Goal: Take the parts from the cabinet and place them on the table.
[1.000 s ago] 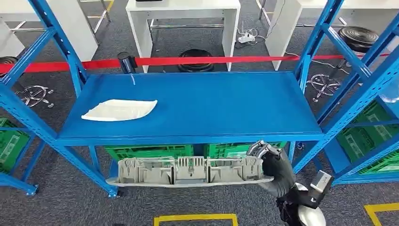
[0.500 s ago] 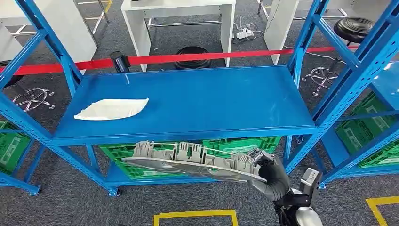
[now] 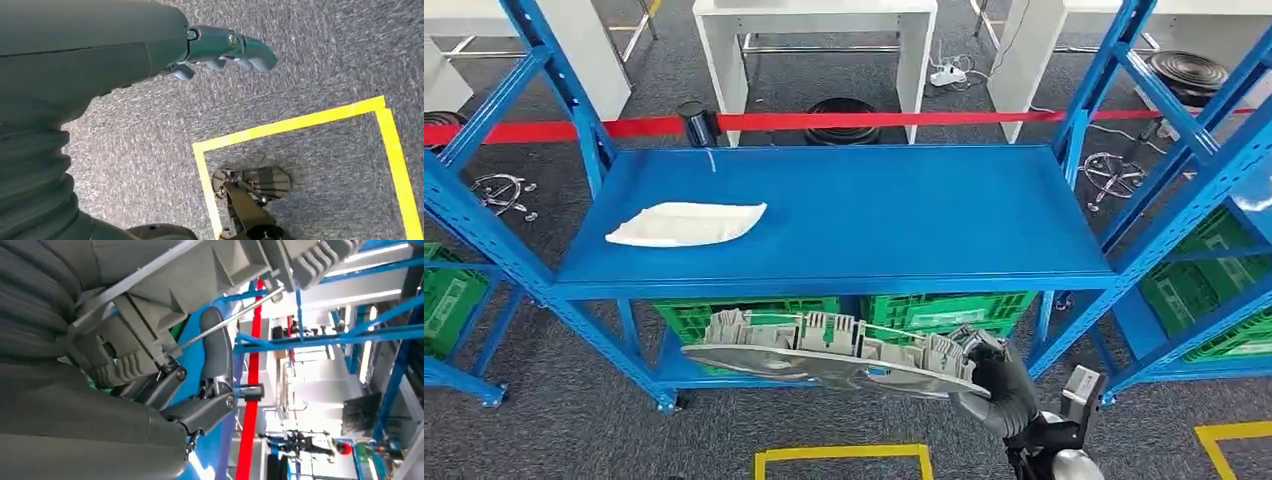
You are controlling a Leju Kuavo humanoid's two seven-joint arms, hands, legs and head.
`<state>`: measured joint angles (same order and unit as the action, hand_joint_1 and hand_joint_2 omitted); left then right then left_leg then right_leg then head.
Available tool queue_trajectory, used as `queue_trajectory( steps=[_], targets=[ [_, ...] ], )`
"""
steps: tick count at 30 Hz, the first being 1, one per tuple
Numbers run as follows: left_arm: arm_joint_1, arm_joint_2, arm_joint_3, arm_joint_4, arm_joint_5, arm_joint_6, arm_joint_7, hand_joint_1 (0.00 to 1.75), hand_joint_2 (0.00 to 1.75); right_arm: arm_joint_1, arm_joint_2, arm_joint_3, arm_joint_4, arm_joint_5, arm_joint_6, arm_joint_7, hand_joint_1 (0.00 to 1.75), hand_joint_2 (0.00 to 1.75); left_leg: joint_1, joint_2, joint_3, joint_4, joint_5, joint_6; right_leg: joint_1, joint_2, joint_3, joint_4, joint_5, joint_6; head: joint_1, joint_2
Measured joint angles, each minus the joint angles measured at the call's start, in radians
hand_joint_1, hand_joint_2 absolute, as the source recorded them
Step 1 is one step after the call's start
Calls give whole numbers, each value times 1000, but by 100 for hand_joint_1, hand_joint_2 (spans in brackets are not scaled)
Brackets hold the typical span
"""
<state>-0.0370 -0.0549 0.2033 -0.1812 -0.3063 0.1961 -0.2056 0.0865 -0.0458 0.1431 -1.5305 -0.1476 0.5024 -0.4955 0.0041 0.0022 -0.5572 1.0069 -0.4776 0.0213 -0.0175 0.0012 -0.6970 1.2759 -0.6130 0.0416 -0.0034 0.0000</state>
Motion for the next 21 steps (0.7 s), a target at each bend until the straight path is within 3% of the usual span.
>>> queue_trajectory(
  steps=[1, 2, 3, 5, 6, 7, 9, 11, 12, 13, 15, 16, 17, 18, 20, 21],
  targets=[
    [1, 0, 0, 0, 0, -1, 0, 0, 175, 3, 0, 0, 0, 0, 0, 0, 175, 175, -2, 0, -3, 1, 0, 1, 1, 0, -27, 56, -14, -1, 1, 0],
    [1, 0, 0, 0, 0, -1, 0, 0, 175, 6, 0, 0, 0, 0, 0, 0, 175, 175, -3, -1, -4, 3, 0, 1, 1, 0, -29, 60, -3, -2, 2, 0],
    [1, 0, 0, 0, 0, -1, 0, 0, 175, 7, -1, 0, 0, 0, 1, 0, 175, 175, -4, -1, -4, 7, 3, 1, 1, 0, -8, 19, 26, -5, 3, 0],
    [0, 0, 1, 0, 2, -1, 0, 0, 175, 7, -1, 0, 0, 0, 6, 0, 175, 175, -5, -2, -5, 12, 2, 0, 4, 0, 88, -160, 110, -16, 5, 0],
    [0, -1, 1, 0, 2, -1, 0, 0, 175, 5, -1, 0, 0, 0, 10, 0, 175, 175, -5, -2, -7, 17, 1, -3, 6, -1, 129, -245, 120, -23, 6, 0],
    [-1, -1, 1, 0, 2, 2, 0, 0, 175, 4, 0, 0, 0, 1, 13, -1, 175, 175, -11, -3, -11, 20, 1, -11, 13, -1, 126, -245, 128, -24, 5, 0],
    [-1, -1, 1, 0, 2, 3, 0, 0, 175, 1, 0, 0, 0, 3, 18, -4, 175, 175, -8, -3, -14, 15, 8, -22, 13, 1, 120, -243, 132, -33, 5, 0],
    [0, 0, 1, 0, 2, 3, 0, 0, 175, -1, 0, 0, 0, 6, 19, -4, 175, 175, -9, -3, -19, 12, 14, -37, 8, -1, 116, -256, 148, -49, 5, 0],
    [0, 1, 1, 0, 2, 3, 2, 0, 175, -3, 0, 0, 0, 8, 20, -4, 175, 175, -6, -6, -24, 27, -6, -43, 5, -4, 112, -259, 154, -54, 4, 0],
    [-1, 0, 1, 0, 2, 3, 3, 0, 175, -8, 1, 0, 0, 10, 21, -5, 175, 175, -6, -5, -41, 72, -53, -49, 4, -4, 103, -259, 160, -59, -1, 0],
    [-2, 2, 1, 0, 2, 3, 4, 0, 175, -11, 1, 0, 0, 11, 22, -4, 175, 175, 0, -5, -99, 231, -153, -59, 5, -4, 82, -259, 174, -61, -9, 0],
    [-1, 2, 1, 0, 2, 3, 4, 0, 175, -12, 1, 0, 2, 11, 22, -4, 175, 175, 0, -5, -116, 292, -183, -62, 5, -5, 70, -258, 183, -60, -9, 0],
    [-1, 2, 1, 1, 2, 3, 5, 0, 175, -11, 1, 0, 3, 12, 22, -4, 175, 175, 1, -5, -115, 313, -189, -63, 4, -5, 59, -258, 191, -59, -11, 0],
    [-1, 2, 1, 1, 2, 3, 5, 0, 175, -11, 1, 1, 3, 13, 22, -4, 175, 175, 3, -5, -88, 285, -175, -64, 4, -5, 48, -257, 200, -57, -13, 0],
    [-2, 3, 1, 0, 1, 3, 5, 0, 175, -12, 1, 1, 4, 13, 22, -4, 175, 175, 6, -4, 37, 97, -108, -62, 2, -5, 27, -255, 218, -50, -15, 0],
    [-4, 3, 1, 0, 1, 3, 4, 0, 175, -12, 1, 1, 4, 13, 22, -4, 175, 175, 7, -5, 102, 0, -90, -61, 2, -4, 21, -252, 227, -44, -16, 0]
  ],
)
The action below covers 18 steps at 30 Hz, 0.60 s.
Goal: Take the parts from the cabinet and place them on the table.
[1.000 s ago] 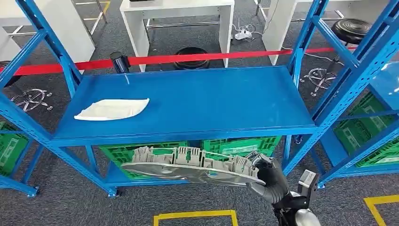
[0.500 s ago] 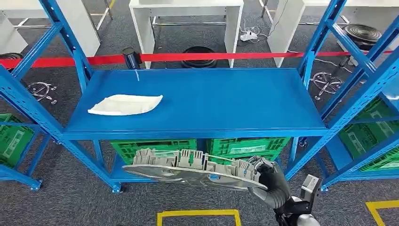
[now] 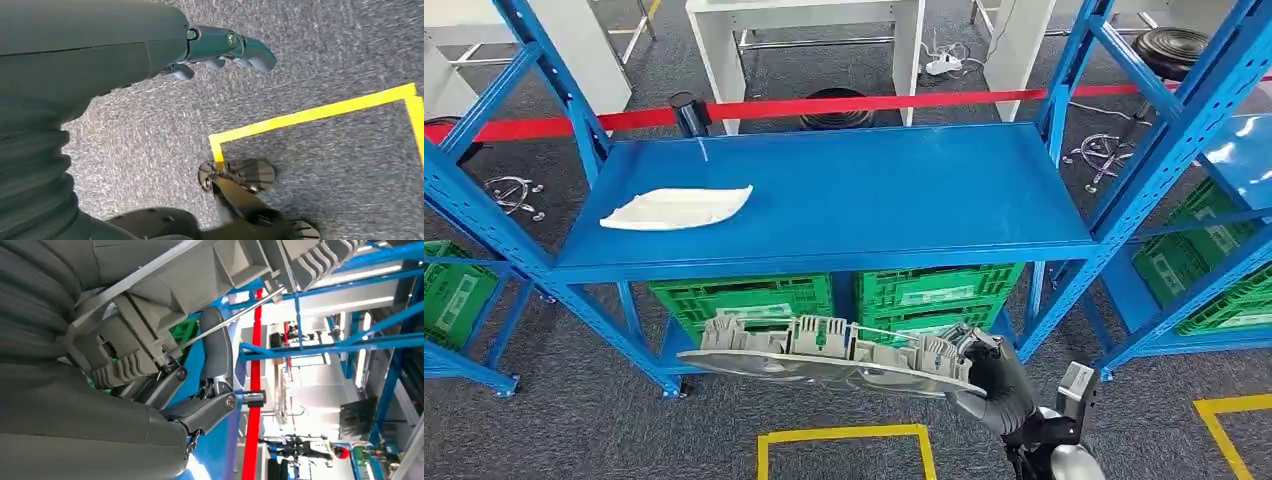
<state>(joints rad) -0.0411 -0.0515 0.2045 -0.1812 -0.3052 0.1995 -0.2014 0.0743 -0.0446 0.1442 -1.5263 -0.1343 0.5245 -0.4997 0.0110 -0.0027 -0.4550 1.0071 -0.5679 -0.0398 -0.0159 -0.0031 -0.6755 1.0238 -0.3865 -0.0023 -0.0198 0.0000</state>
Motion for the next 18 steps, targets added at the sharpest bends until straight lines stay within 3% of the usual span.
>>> queue_trajectory(
  steps=[1, 4, 5, 6, 7, 9, 10, 11, 12, 13, 14, 15, 16, 17, 18],
  targets=[
    [-3, 0, 0, -1, -1, 0, 0, 0, 175, 2, 0, 0, 0, 0, 0, 0, 175, 175, -8, -1, -10, -6, -6, 10, 3, 1, 1, -4, 9, 9, -1, 0],
    [-3, 1, 0, -2, -3, 0, -1, 0, 175, 0, 0, 1, 0, 1, 1, 0, 175, 175, -17, -2, -22, -5, 14, 41, -2, 1, 1, -17, 27, 32, 4, 0],
    [-1, 0, 0, -2, -3, 0, -2, 0, 175, 0, 0, 1, 0, 1, 2, -1, 175, 175, -16, 0, -28, -11, 27, 53, -2, 2, -2, -24, 37, 42, 3, 0],
    [-2, 0, 0, -2, -5, 0, -2, 0, 175, 0, 0, 1, 0, 1, 4, -2, 175, 175, -10, 9, -35, -15, 41, 61, -6, 4, -9, -13, 26, 43, 0, 0],
    [-2, 2, 1, -3, -6, 0, -2, 0, 175, 1, -1, 1, 0, 1, 8, -2, 175, 175, -9, 11, -46, -16, 49, 67, -4, 4, -27, 22, -25, 44, 9, 0],
    [-1, 3, 1, -3, -8, 0, -2, 0, 175, 1, -1, 1, 1, 0, 13, -3, 175, 175, -11, 22, -65, -14, 64, 71, -4, 4, -79, 173, -137, 53, 18, 0],
    [-1, 3, 1, -2, -9, 0, -2, 0, 175, 2, -1, 1, 2, 0, 15, -3, 175, 175, -13, 30, -75, -12, 70, 72, -4, 4, -102, 255, -175, 55, 20, 0],
    [0, 3, 1, -2, -10, 0, -2, 0, 175, 3, -1, 1, 5, 0, 16, -3, 175, 175, -15, 39, -85, -9, 74, 72, -3, 4, -106, 298, -186, 55, 21, 0],
    [0, 3, 1, -2, -12, 0, -2, 0, 175, 3, -1, 1, 6, 0, 18, -3, 175, 175, -16, 47, -93, -6, 77, 70, -3, 3, -85, 288, -177, 53, 22, 0],
    [0, 3, 1, -2, -12, 0, -2, 0, 175, 6, -1, 1, 7, 0, 18, -3, 175, 175, -16, 56, -98, -3, 79, 70, -2, 1, -40, 238, -155, 50, 22, 0],
    [0, 3, 1, -2, -14, 0, -3, 0, 175, 7, -2, 1, 7, 0, 18, -3, 175, 175, -17, 66, -101, 0, 79, 69, 0, -7, 32, 142, -125, 45, 24, 0],
    [0, 3, 1, -2, -15, 0, -3, 0, 175, 6, -3, 1, 7, 0, 18, -3, 175, 175, -18, 75, -101, 3, 79, 67, 4, -32, 101, 46, -109, 37, 24, 0],
    [0, 3, 1, -3, -16, 0, -3, 0, 175, 2, -3, 1, 7, 0, 18, -3, 175, 175, -22, 84, -100, 6, 79, 62, 14, -63, 133, -4, -130, 24, 25, 0],
    [0, 3, 1, -2, -18, 0, -4, 0, 175, 3, -3, 1, 6, -1, 18, -4, 175, 175, -20, 92, -97, 5, 81, 55, 21, -63, 123, 11, -103, 20, 21, 0],
    [-2, 3, 1, -3, -19, 0, -4, 0, 175, 2, -3, 1, 6, -1, 18, -5, 175, 175, -20, 99, -93, 9, 79, 48, 21, -57, 125, -2, -111, 13, 25, 0]
  ],
)
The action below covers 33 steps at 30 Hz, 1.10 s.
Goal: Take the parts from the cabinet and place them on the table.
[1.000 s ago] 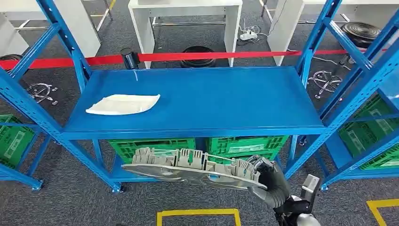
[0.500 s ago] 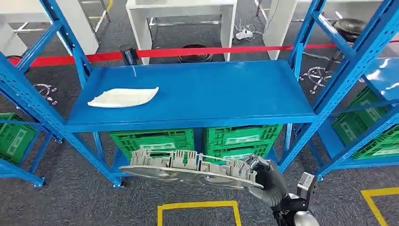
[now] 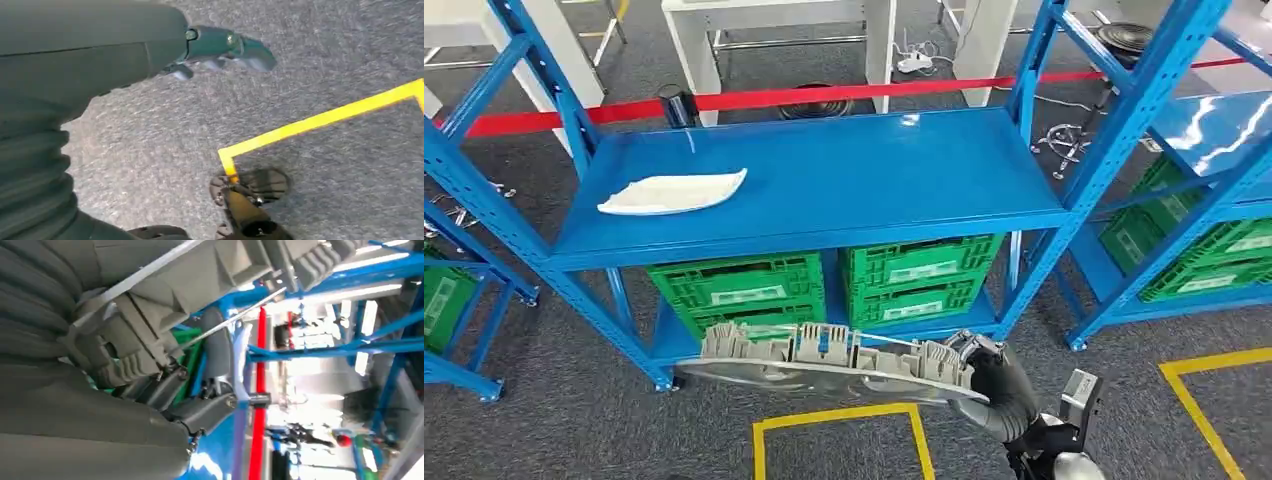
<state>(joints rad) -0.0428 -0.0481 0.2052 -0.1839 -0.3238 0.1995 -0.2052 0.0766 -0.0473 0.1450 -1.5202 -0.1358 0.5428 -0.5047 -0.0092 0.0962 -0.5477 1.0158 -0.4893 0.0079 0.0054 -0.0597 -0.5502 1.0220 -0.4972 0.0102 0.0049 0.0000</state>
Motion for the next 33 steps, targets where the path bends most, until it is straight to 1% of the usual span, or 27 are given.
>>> queue_trajectory(
  steps=[2, 3, 4, 5, 7, 8, 9, 10, 11, 12, 13, 14, 17, 18, 19, 20, 21, 22, 23, 24, 25, 26, 27, 28, 29, 30, 33],
  targets=[
    [-4, 0, 0, 0, -4, 0, -1, 0, 175, 0, -2, 0, 0, 0, 0, -1, 175, 175, 0, 22, 3, -6, 2, -11, -2, 20, -6, -6, 0, -14, 1, 0],
    [-6, 1, 0, -1, -5, 0, -2, 0, 175, 4, -2, 0, 0, 0, 0, -1, 175, 175, 2, 4, -2, 0, -2, -21, -13, 29, -5, -14, 11, -20, 1, 0],
    [-6, 2, 0, -1, -5, 0, -4, 0, 175, 6, -3, 0, -1, 0, -1, -2, 175, 175, 3, -49, -11, 28, -29, -29, -14, 38, -9, -15, 15, -25, -3, 0],
    [-6, 2, 0, 0, -6, 0, -5, 0, 175, 7, -3, 0, -1, 0, -1, -2, 175, 175, 7, -78, -36, 90, -76, -33, -14, 47, -14, -15, 18, -29, -7, 0],
    [-1, 3, 0, 0, -7, 0, -6, 0, 175, 12, -3, 0, -1, -1, -1, -3, 175, 175, 9, -92, -102, 248, -153, -38, -13, 69, -23, -14, 25, -32, -11, 0],
    [2, 3, 0, 0, -8, 0, -6, 0, 175, 17, -4, 0, -1, -2, -3, -4, 175, 175, 9, -92, -124, 301, -166, -39, -13, 82, -27, -14, 28, -30, -12, 0],
    [3, 3, 0, 1, -8, 0, -7, 0, 175, 22, -5, 0, -1, -2, -4, -4, 175, 175, 10, -92, -120, 299, -149, -40, -13, 95, -29, -13, 30, -29, -13, 0],
    [3, 5, 0, 0, -8, 0, -8, 0, 175, 27, -5, 0, -1, -2, -4, -5, 175, 175, 11, -94, -97, 254, -113, -39, -13, 107, -30, -12, 32, -27, -14, 0],
    [3, 6, 0, 0, -9, 0, -8, 0, 175, 31, -5, 0, -2, -2, -6, -6, 175, 175, 13, -98, -54, 170, -64, -36, -13, 120, -30, -11, 33, -25, -15, 0],
    [3, 8, 0, 0, -9, 0, -8, 0, 175, 32, -5, 0, -5, -2, -6, -6, 175, 175, 14, -115, -5, 73, -23, -33, -14, 133, -30, -10, 34, -23, -16, 0],
    [3, 10, 0, 1, -9, -1, -8, 0, 175, 33, -5, 0, -7, -2, -6, -8, 175, 175, 18, -174, 32, -4, -22, -28, -16, 142, -33, -9, 37, -18, -17, 0],
    [3, 11, 0, 1, -9, -2, -8, 0, 175, 32, -5, 0, -9, -3, -7, -9, 175, 175, 18, -187, 42, -11, -19, -29, -14, 154, -40, -9, 41, -10, -16, 0],
    [1, 11, 0, 0, -9, -2, -2, 0, 175, 36, -5, 0, -17, -3, -7, -11, 175, 175, 12, -155, 34, -15, -21, -16, -19, 188, -51, -15, 56, 12, -17, 0],
    [1, 8, 0, 0, -9, -2, -1, 0, 175, 35, -6, 0, -19, -3, -7, -11, 175, 175, 23, -138, 35, -27, -13, -5, -15, 198, -54, -12, 57, 17, -18, 0],
    [-1, 11, 0, 0, -9, -2, -1, 0, 175, 37, -6, 0, -20, -3, -7, -12, 175, 175, 22, -125, 35, -30, -10, 3, -11, 151, -66, 11, 39, 17, -15, 0],
    [0, 11, 0, 0, -9, -2, -1, 0, 175, 34, -6, 0, -20, -4, -7, -12, 175, 175, 21, -111, 31, -30, -8, 8, -12, 107, -95, 68, -1, 20, -4, 0],
    [2, 12, 0, 0, -9, -2, 0, 0, 175, 31, -6, 0, -20, -5, -7, -12, 175, 175, 20, -96, 29, -30, -8, 9, -13, 84, -133, 151, -46, 25, 0, 0],
    [5, 12, 0, 0, -9, -1, 0, 0, 175, 31, -6, 0, -20, -5, -7, -12, 175, 175, 18, -81, 27, -29, -8, 9, -15, 74, -169, 232, -81, 29, 0, 0],
    [6, 13, 0, 1, -9, -1, 0, 0, 175, 32, -6, 0, -20, -4, -7, -14, 175, 175, 17, -65, 24, -27, -8, 9, -16, 72, -197, 295, -102, 32, 1, 0],
    [6, 13, 0, 1, -10, 0, 0, 0, 175, 32, -6, 0, -20, 0, -9, -20, 175, 175, 17, -50, 22, -25, -8, 9, -17, 70, -201, 310, -98, 34, 1, 0],
    [5, 13, 0, 1, -13, 0, 0, 0, 175, 32, -6, 0, -20, 2, -11, -24, 175, 175, 17, -37, 20, -22, -8, 8, -19, 68, -181, 278, -75, 35, 2, 0],
    [4, 13, 0, 1, -15, 1, 0, 0, 175, 32, -6, 0, -20, 3, -15, -30, 175, 175, 18, -24, 20, -19, -10, 5, -20, 62, -138, 207, -38, 35, 4, 0],
    [4, 13, 0, 1, -16, 2, 0, 0, 175, 31, -6, 0, -20, 3, -17, -35, 175, 175, 18, -11, 20, -15, -13, 1, -21, 48, -82, 113, 0, 34, 4, 0],
    [3, 13, 0, 0, -16, 3, 0, 0, 175, 29, -6, 0, -21, 3, -17, -39, 175, 175, 18, -2, 20, -9, -16, -3, -20, 20, -36, 39, 22, 32, 5, 0],
    [2, 18, 1, 0, -17, 4, 0, 0, 175, 25, -6, 0, -22, 3, -19, -40, 175, 175, 7, 8, 17, -4, -22, -11, -11, -20, -26, 12, 2, 16, 7, 0],
    [1, 19, 1, 0, -18, 5, 0, 0, 175, 25, -4, 0, -26, 2, -21, -42, 175, 175, 6, 17, 19, -2, -24, -15, -15, -4, -30, 9, 10, 5, 3, 0],
    [-5, 26, 1, -1, -20, 6, 0, 0, 175, 24, -4, -2, -27, -1, -24, -48, 175, 175, 9, 44, 27, -9, -24, -34, -11, 28, -38, 5, 13, -15, -1, 0]
  ],
)
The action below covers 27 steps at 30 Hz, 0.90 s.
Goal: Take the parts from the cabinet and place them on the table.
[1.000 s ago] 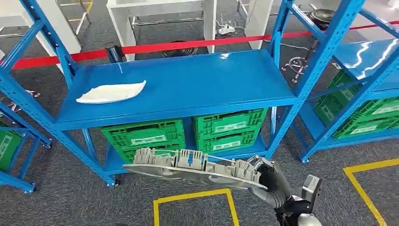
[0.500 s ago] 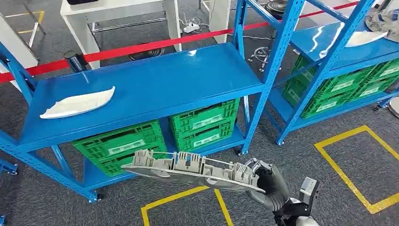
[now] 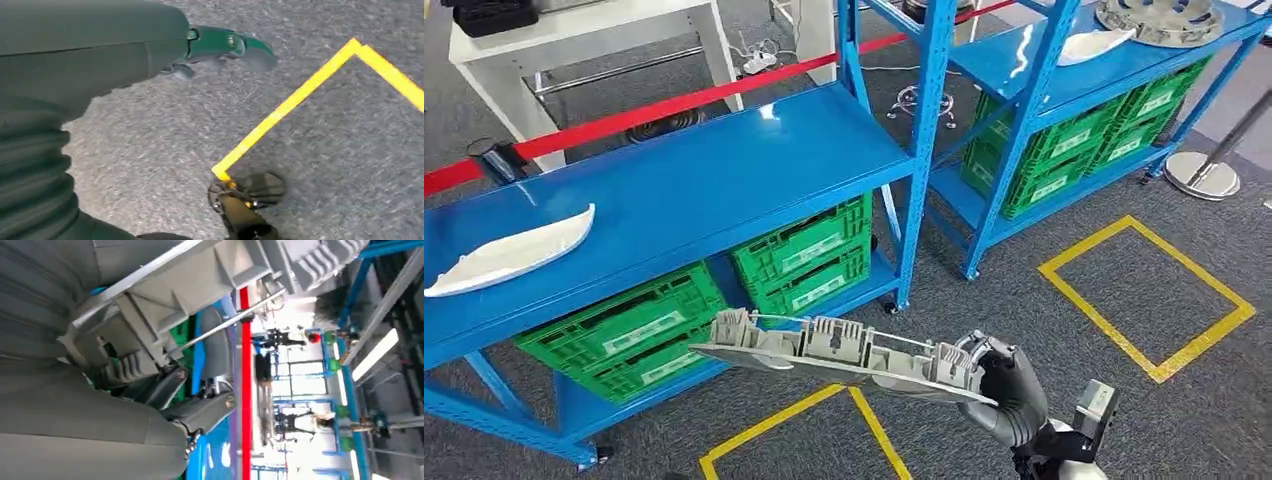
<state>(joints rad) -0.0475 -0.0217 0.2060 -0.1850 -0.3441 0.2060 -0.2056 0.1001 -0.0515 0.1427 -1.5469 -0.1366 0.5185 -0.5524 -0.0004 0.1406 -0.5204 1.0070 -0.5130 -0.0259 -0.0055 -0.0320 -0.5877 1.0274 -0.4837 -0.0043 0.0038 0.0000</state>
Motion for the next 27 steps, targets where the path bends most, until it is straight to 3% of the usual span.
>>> queue_trajectory(
  steps=[1, 2, 3, 5, 6, 7, 9, 10, 11, 13, 15, 16, 17, 18, 20, 21, 22, 23, 25, 26, 27],
  targets=[
    [-2, 2, 0, -2, 0, 1, 2, 0, 175, 2, 0, 0, -3, 0, 0, 0, 175, 175, 6, -37, -4, 11, -9, -10, -7, 9, 2, -4, 5, -6, 0, 0],
    [-4, 2, 0, -2, 0, 3, 3, 0, 175, 2, 0, -2, -4, -1, -2, 0, 175, 175, 7, -90, -18, 45, -39, -14, -9, 17, 1, -4, 7, -9, -7, 0],
    [-3, 5, 0, -1, 0, 3, 4, 0, 175, 0, 1, -2, -5, -1, -2, 0, 175, 175, 8, -121, -51, 121, -84, -16, -9, 25, -1, -4, 9, -14, -11, 0],
    [3, 13, 4, 0, 7, 6, 3, 0, 175, 0, 2, -2, -6, 0, 1, -1, 175, 175, 7, -136, -126, 284, -152, -16, -7, 52, -4, -4, 10, -17, -14, 0],
    [6, 15, 8, 0, 14, 7, -1, 0, 175, 0, 2, -2, -6, 3, 4, -1, 175, 175, 7, -137, -147, 323, -154, -15, -6, 66, -5, -3, 11, -17, -15, 0],
    [9, 19, 14, 0, 19, 7, -10, 0, 175, -2, 2, -2, -3, 7, 4, -2, 175, 175, 7, -138, -144, 310, -131, -13, -5, 82, -4, -3, 11, -17, -15, 0],
    [8, 24, 18, -1, 21, 5, -24, 0, 175, -17, 2, -1, 11, 15, 3, -8, 175, 175, 7, -151, -82, 161, -34, -4, -5, 113, -2, -1, 13, -14, -18, 0],
    [8, 27, 19, 0, 21, 3, -27, 0, 175, -24, 2, -1, 15, 18, 1, -10, 175, 175, 7, -191, -40, 64, 12, 2, -6, 126, -1, -1, 14, -12, -20, 0],
    [7, 33, 21, 0, 20, -2, -29, 0, 175, -30, 2, 0, 18, 19, -3, -13, 175, 175, 10, -257, -22, 16, 10, 10, -6, 136, -4, 0, 15, -7, -20, 0],
    [5, 35, 21, 0, 14, -9, -27, 0, 175, -40, 2, 3, 22, 21, -15, -19, 175, 175, 7, -239, -21, 2, 7, 9, -12, 162, -19, 0, 22, 8, -19, 0],
    [0, 36, 22, -3, 10, -12, -21, 0, 175, -40, 2, 4, 22, 18, -26, -17, 175, 175, 4, -216, -17, -3, 13, 20, -16, 190, -24, -9, 32, 27, -21, 0],
    [-6, 32, 22, -3, 6, -15, -17, 0, 175, -43, 2, 4, 23, 15, -31, -14, 175, 175, 14, -198, -13, -17, 22, 28, -16, 168, -28, -1, 30, 27, -19, 0],
    [-7, 34, 22, -4, 3, -16, -16, 0, 175, -49, 2, 4, 24, 8, -32, -11, 175, 175, 13, -185, -12, -20, 24, 35, -4, 102, -45, 29, 6, 28, -12, 0],
    [-7, 34, 22, -4, 3, -16, -15, 0, 175, -61, 2, 6, 27, 0, -32, -8, 175, 175, 11, -167, -12, -20, 23, 37, -4, 67, -77, 90, -32, 31, -4, 0],
    [-3, 34, 23, -3, 2, -15, -10, 0, 175, -76, 1, 10, 38, -19, -30, -8, 175, 175, 9, -131, -13, -17, 20, 40, -7, 46, -153, 246, -98, 38, -2, 0],
    [-2, 34, 23, -3, 3, -13, -8, 0, 175, -81, 0, 11, 46, -25, -29, -11, 175, 175, 8, -113, -15, -15, 19, 40, -8, 44, -179, 299, -109, 41, -1, 0],
    [-3, 33, 23, -3, 3, -10, -7, 0, 175, -85, -4, 11, 57, -32, -28, -14, 175, 175, 8, -97, -15, -13, 17, 40, -10, 42, -176, 294, -94, 44, 0, 0],
    [-4, 32, 23, -3, 3, -7, -4, 0, 175, -89, -6, 13, 68, -35, -27, -18, 175, 175, 9, -85, -15, -10, 14, 38, -11, 37, -148, 245, -63, 44, 0, 0],
    [-5, 30, 23, -3, 3, -6, -2, 0, 175, -95, -14, 16, 83, -39, -27, -25, 175, 175, 9, -61, -14, -2, 7, 32, -11, 5, -42, 61, 11, 40, 4, 0],
    [-4, 31, 24, -3, 3, -6, -2, 0, 175, -101, -14, 19, 87, -40, -27, -27, 175, 175, 6, -51, -14, 2, 3, 27, -5, -40, -16, 5, 4, 29, 6, 0],
    [-4, 32, 25, -3, 3, -6, -2, 0, 175, -103, -15, 23, 90, -40, -27, -27, 175, 175, -2, -40, -15, 8, -4, 19, -2, -33, -16, 1, 13, 25, 4, 0]
  ],
)
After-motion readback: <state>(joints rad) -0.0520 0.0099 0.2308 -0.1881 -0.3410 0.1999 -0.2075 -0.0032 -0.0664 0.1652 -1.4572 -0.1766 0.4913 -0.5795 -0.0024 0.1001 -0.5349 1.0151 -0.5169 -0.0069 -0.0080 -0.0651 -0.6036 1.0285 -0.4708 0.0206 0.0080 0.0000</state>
